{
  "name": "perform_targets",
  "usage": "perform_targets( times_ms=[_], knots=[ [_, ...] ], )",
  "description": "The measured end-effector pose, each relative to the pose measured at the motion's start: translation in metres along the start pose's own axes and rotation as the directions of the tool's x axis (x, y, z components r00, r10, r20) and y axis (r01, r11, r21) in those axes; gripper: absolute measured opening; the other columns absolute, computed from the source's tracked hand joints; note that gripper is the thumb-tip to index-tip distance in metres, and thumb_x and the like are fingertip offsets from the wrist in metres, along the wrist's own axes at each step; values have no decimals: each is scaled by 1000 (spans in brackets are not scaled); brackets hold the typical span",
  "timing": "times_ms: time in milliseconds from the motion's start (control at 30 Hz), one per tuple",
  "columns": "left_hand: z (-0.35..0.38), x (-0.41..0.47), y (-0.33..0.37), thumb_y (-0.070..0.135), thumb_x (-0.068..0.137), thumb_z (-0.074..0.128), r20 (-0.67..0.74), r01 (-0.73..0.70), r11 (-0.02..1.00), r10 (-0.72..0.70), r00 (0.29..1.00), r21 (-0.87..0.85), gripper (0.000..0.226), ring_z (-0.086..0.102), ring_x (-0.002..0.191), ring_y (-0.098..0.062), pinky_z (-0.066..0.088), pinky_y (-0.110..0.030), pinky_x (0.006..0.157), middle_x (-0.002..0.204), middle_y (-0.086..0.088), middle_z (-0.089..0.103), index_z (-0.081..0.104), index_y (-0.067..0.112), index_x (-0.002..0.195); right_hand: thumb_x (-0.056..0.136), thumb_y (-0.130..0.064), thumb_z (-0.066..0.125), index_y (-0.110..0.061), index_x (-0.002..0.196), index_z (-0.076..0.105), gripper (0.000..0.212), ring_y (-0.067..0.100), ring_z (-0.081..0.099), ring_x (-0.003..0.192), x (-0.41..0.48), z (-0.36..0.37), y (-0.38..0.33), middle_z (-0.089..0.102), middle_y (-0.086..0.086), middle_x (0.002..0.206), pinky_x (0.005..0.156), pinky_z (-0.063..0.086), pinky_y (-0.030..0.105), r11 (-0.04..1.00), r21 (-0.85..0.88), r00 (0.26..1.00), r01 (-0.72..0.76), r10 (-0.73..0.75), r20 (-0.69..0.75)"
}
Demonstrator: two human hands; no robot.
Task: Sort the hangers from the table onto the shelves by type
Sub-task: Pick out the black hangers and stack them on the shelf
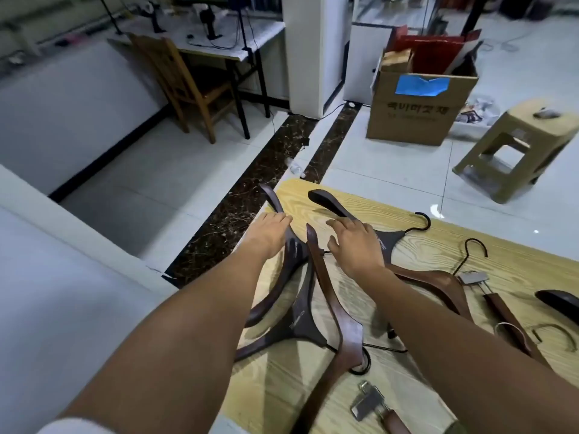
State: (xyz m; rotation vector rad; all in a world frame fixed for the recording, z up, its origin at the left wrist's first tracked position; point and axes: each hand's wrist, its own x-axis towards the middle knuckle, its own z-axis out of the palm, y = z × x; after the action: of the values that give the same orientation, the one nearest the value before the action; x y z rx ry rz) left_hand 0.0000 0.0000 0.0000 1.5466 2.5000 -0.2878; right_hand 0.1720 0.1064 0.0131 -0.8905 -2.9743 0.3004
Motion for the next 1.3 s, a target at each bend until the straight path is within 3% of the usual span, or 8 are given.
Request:
perform_targets(
  times_ms=[200,400,533,700,867,933,1100,1300],
  knots=[
    [19,43,-7,12,93,50,49,-62,992,57,997,109,60,25,140,-23,18,-34,115,150,-5,30,23,13,146,99,-24,39,-22,139,44,41,24,44,126,18,19,11,49,2,140,104,31,37,1000,-20,1000,-19,18,-14],
    [35,69,-15,3,89,52,182,-113,963,69,981,244,69,9,146,-22,4,-36,120,155,-4,19,18,11,148,99,-23,38,-23,139,44,41,21,44,126,34,34,23,49,-1,140,104,28,35,1000,-19,1000,-5,5,-25],
    [39,79,-18,10,94,49,250,-144,940,65,966,310,65,2,148,-22,-1,-38,120,158,-3,13,16,12,149,99,-23,39,-23,139,46,41,20,44,125,42,40,29,51,-2,138,105,27,34,1000,-12,999,-11,10,-31],
    [36,84,-18,19,93,52,198,-194,895,121,973,403,49,24,140,-25,2,-39,121,142,-5,36,37,16,139,99,-23,38,-23,137,48,39,21,46,124,46,45,35,52,-1,136,106,26,34,1000,-3,999,-19,19,-28],
    [24,81,-35,20,93,52,187,-223,882,157,970,416,32,33,130,-27,7,-39,121,132,-6,40,55,20,125,99,-24,39,-23,134,50,37,22,47,122,42,45,38,53,0,134,106,27,35,1000,-4,999,-12,11,-32],
    [19,75,-44,19,91,55,182,-225,884,162,970,410,33,35,127,-26,10,-37,120,129,-5,41,56,20,124,99,-24,39,-23,134,51,36,22,47,122,41,43,36,53,-1,134,105,28,35,1000,-8,999,-6,5,-33],
    [5,58,-61,40,89,57,172,-244,853,183,968,462,41,45,119,-22,26,-32,107,123,-1,51,50,20,124,101,-29,37,-25,135,49,36,21,46,124,41,34,27,53,-1,135,104,28,35,1000,-2,1000,0,0,-5],
    [-15,44,-73,48,88,55,69,-160,840,146,987,518,46,46,117,-21,28,-31,104,119,0,55,52,19,124,100,-41,38,-24,139,39,43,26,46,123,33,25,1,55,4,132,101,34,40,998,42,978,49,-57,203]
  ],
)
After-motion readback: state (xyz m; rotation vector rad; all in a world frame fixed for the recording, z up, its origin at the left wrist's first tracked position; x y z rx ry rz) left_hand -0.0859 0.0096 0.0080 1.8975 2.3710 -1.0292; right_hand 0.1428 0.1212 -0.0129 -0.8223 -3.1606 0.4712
